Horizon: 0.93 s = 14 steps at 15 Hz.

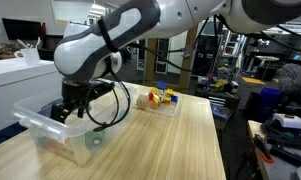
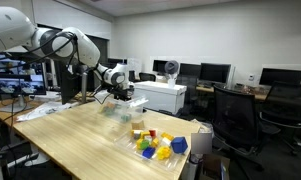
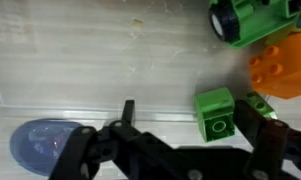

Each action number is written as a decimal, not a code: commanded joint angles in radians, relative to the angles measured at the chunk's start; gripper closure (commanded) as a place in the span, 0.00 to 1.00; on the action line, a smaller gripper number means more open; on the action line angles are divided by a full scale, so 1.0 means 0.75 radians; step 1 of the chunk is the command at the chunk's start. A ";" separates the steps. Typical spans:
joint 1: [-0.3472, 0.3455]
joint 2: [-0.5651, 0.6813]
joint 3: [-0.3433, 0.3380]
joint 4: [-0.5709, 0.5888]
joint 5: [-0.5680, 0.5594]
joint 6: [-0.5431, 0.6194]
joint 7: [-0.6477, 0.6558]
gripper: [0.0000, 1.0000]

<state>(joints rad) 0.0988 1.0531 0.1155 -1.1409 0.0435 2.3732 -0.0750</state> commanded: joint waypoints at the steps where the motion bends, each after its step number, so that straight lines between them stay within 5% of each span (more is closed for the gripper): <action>1: 0.010 -0.038 -0.037 -0.028 -0.018 0.012 0.032 0.00; 9: 0.018 -0.060 0.013 -0.027 0.004 0.096 -0.009 0.00; 14: 0.011 -0.032 0.032 0.020 0.020 -0.009 -0.002 0.00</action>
<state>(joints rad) 0.1146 1.0305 0.1295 -1.1368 0.0438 2.4071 -0.0725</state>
